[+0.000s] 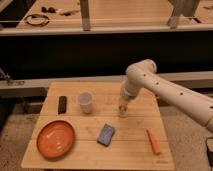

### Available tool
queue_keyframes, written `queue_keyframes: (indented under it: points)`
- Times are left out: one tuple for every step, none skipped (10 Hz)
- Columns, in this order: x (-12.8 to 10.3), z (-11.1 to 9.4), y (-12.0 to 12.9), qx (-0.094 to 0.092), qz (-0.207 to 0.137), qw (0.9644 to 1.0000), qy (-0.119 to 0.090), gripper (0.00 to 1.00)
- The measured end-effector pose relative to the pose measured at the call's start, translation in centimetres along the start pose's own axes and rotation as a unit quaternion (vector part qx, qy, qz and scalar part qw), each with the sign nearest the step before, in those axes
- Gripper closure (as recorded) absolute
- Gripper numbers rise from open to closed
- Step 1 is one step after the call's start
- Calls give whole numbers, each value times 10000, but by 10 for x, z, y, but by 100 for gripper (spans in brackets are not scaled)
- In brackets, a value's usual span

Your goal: Knock the bottle over

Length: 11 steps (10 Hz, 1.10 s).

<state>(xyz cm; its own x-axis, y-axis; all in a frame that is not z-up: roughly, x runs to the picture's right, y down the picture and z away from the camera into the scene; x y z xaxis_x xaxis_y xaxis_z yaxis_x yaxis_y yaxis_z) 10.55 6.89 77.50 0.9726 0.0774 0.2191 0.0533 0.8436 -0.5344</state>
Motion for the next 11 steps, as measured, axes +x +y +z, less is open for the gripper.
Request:
queue_keyframes:
  points:
    - [0,1,0,5,22,10000,-2,95]
    - [0,1,0,4,39,10000,-5,95]
    - [0,2,0,11,58,10000,-5,95]
    - [0,2,0,18,80,10000,-4,95]
    - [0,2,0,20,95,10000,-5,95]
    - [0,2,0,25,113,9999,-4,95]
    - [0,3,-1,44,165,9999,-8,95]
    - [0,3,-1,46,180,9998,-8,95]
    - [0,3,-1,50,190,9998,-9,95]
    - [1,3,-1,62,226,9997,-7,95]
    - [0,3,-1,66,236,9997,-6,95]
